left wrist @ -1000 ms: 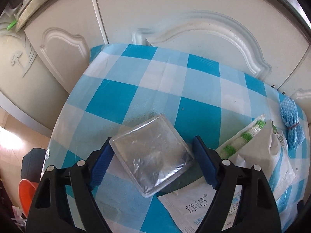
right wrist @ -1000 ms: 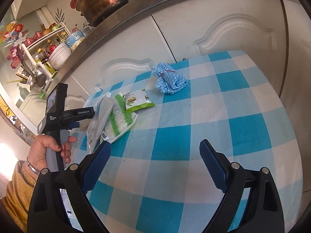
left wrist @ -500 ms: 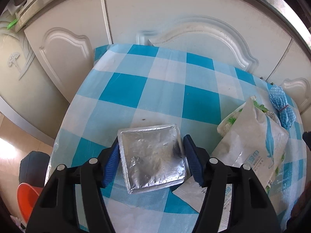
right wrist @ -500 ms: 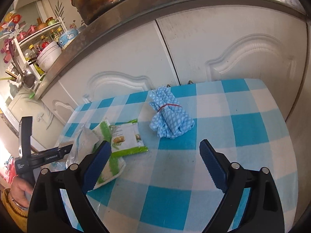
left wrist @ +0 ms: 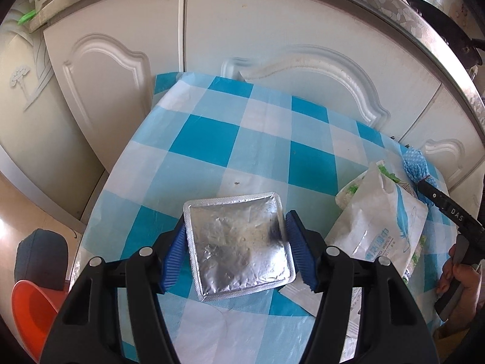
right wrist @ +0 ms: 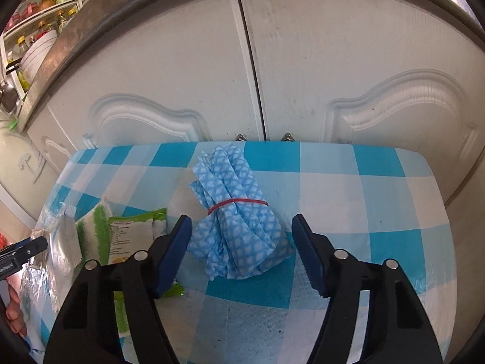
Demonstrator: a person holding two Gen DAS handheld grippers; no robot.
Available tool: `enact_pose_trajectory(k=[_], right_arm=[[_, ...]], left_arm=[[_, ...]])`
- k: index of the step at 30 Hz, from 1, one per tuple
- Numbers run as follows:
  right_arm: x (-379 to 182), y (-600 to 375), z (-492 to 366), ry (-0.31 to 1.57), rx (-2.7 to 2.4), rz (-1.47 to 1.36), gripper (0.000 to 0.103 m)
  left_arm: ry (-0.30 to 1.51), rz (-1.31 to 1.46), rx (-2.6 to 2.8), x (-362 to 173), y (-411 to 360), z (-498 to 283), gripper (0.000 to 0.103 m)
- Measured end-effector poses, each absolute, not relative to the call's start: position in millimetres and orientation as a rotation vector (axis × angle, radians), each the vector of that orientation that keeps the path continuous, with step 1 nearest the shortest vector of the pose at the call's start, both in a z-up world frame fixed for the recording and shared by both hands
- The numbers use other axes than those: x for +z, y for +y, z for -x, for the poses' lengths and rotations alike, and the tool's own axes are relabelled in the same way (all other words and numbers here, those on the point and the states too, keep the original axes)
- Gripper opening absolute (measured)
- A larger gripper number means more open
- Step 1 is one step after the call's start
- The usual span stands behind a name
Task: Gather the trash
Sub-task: 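Grasp the silver foil tray with the left tool while the right tool grasps the blue cloth bundle, then carry foil tray and blue cloth bundle to the orange bucket and release both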
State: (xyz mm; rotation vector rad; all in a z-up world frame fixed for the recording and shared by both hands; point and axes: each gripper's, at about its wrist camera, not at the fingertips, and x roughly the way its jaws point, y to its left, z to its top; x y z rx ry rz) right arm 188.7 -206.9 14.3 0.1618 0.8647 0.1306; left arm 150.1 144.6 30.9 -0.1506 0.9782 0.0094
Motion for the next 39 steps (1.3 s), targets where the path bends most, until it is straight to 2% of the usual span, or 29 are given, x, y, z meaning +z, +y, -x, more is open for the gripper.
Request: enact_pose_trajectory(k=[1,2,11,26,39], right_arm=[[15.8,-208.4,-186.8,0.854,0.123,-0.166,0.054],[17.0,-209.3,-185.0,0.847,0.117,-0.167,0.051],[21.8,-211.4,-147.0,0.826,0.111,-0.199,0.036],[32.0,-208.7,-22.9,0.770,0.126,-0.401,0.032],[49.5,-176.5,55.0,0.757,0.161,-0.415,0.032]], left_arm=[[0.976,0.154,0.006,31.6,145.5,-148.7,0.063],[0.974,0.158,0.003,32.3,146.5,-147.1,0.063],[0.952,0.180,-0.023,36.6,153.2,-123.8,0.063],[0.936,0.230,-0.061,37.7,178.0,-52.9,0.063],[0.935,0.255,-0.130,36.3,190.0,4.2,0.063]])
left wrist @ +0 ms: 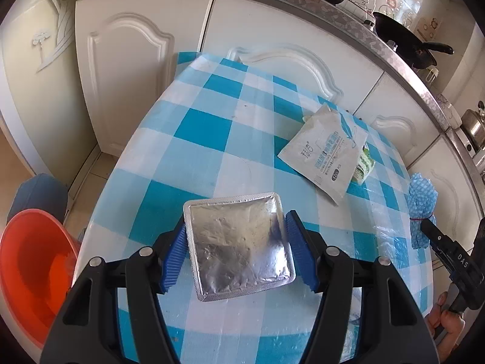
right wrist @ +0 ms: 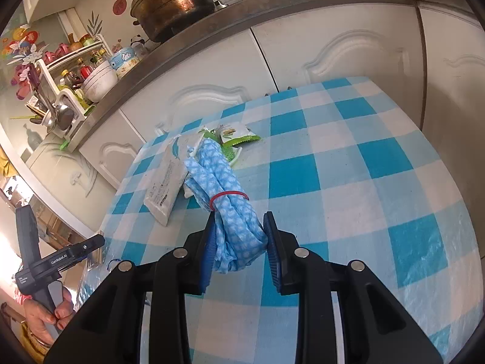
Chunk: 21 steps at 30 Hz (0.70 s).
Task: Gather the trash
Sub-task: 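Carry foil tray and blue cloth bundle to the orange bucket and release both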
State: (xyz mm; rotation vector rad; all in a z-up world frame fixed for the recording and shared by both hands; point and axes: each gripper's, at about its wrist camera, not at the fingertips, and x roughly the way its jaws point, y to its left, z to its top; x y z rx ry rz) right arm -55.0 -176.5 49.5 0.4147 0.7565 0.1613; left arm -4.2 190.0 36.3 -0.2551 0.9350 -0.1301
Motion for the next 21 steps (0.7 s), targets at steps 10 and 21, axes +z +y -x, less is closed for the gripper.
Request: enact_pose_trajectory(k=[10,21], right_arm=[[62.9,-163.7,104.6,0.752,0.183,-0.459,0.032],[77.7,-122.8,153.3,0.777,0.225,-0.437,0.032]], left_arm=[[0.911,0.279,-0.161,43.2,209.5,51.9,0.063],[0.878,0.309,-0.171,47.1,249.6,113.3,0.063]])
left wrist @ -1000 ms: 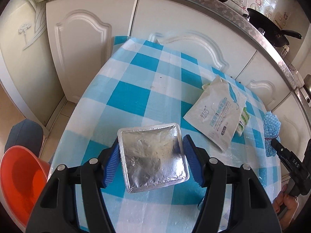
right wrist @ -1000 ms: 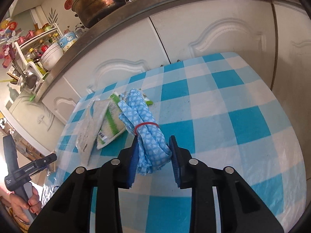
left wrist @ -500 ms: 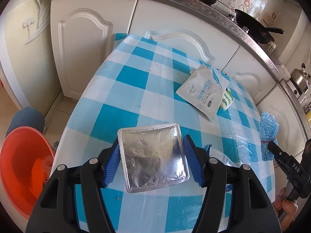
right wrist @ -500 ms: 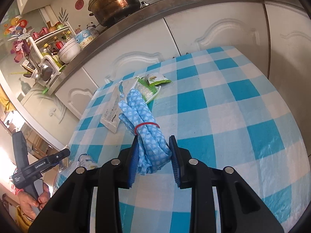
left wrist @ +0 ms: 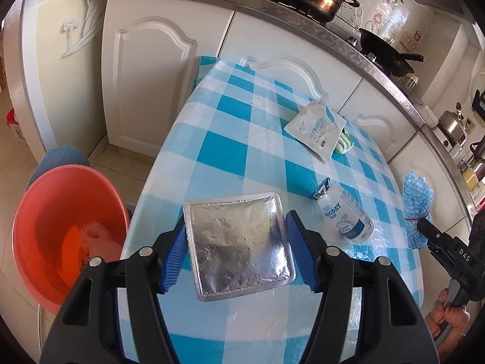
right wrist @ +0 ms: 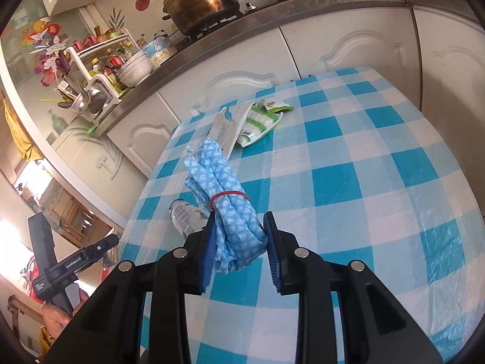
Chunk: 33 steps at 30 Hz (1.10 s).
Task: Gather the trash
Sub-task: 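Carry foil tray and blue cloth bundle to the orange bucket and release both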
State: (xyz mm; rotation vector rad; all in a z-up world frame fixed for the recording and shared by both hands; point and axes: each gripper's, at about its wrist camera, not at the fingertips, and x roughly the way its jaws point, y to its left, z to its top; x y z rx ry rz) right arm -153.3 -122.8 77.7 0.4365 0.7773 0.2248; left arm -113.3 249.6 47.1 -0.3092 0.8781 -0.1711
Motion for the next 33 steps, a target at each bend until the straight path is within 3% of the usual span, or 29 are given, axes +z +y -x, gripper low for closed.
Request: enact_pose_trajectory(k=[18,33], right_arm=[[97.9,-54.6,184.4,0.807,0.351,-0.372,0.032],[105.3,33.4,126.9,0.893,0.646,-0.333,0.032]], left_arm=[[0.852,0.365,-0.090,44.5,312.1,175.0,0.063],[0.808,0.476,0.129,59.1,384.3,186.1,0.063]])
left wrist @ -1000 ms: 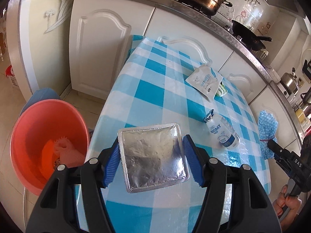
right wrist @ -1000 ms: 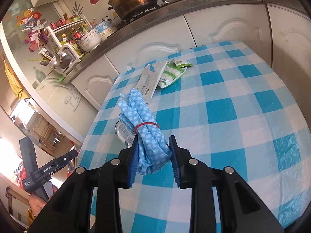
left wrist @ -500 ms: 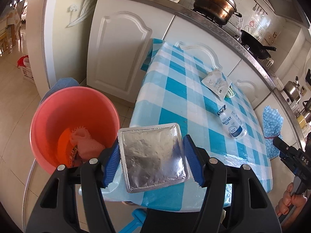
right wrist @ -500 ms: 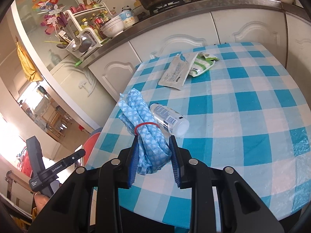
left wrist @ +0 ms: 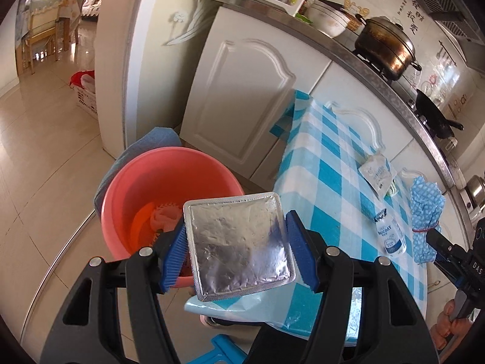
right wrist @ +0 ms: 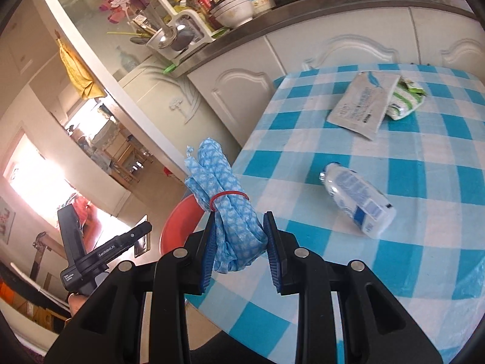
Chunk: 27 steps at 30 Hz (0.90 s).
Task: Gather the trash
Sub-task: 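Carry foil tray and blue cloth bundle to the orange bucket and release both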
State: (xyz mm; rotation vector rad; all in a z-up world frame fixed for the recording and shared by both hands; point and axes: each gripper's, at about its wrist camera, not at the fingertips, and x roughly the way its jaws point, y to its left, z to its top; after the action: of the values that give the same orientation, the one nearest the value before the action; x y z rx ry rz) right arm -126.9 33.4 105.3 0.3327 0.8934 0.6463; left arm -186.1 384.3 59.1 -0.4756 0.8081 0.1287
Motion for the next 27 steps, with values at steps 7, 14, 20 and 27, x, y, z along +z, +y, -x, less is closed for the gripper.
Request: enact_pose_trajectory(k=[7,14,20,27], right_arm=[[92.7,105.2,93.3,0.981,0.766,-0.282,0.032],[73.8,180.6,69.5,1.056,0.851,-0.189,0.032],[53.0,225.6,56.0,1.102,0.861,-0.104,0.032],[34.8,246.1,46.3,1.145,0.857,-0.069,0.033]], left_arm=[[0.795,0.517,0.207,56.9,419.3,176.2,0.063],[0.825,0.563,0.253,34.0,443.1,160.6,0.063],[0.881,0.574,0.260,7.7,448.0,143.9,0.063],[0.934,0.562,0.260,-18.7,445.9,132.0,0.063]])
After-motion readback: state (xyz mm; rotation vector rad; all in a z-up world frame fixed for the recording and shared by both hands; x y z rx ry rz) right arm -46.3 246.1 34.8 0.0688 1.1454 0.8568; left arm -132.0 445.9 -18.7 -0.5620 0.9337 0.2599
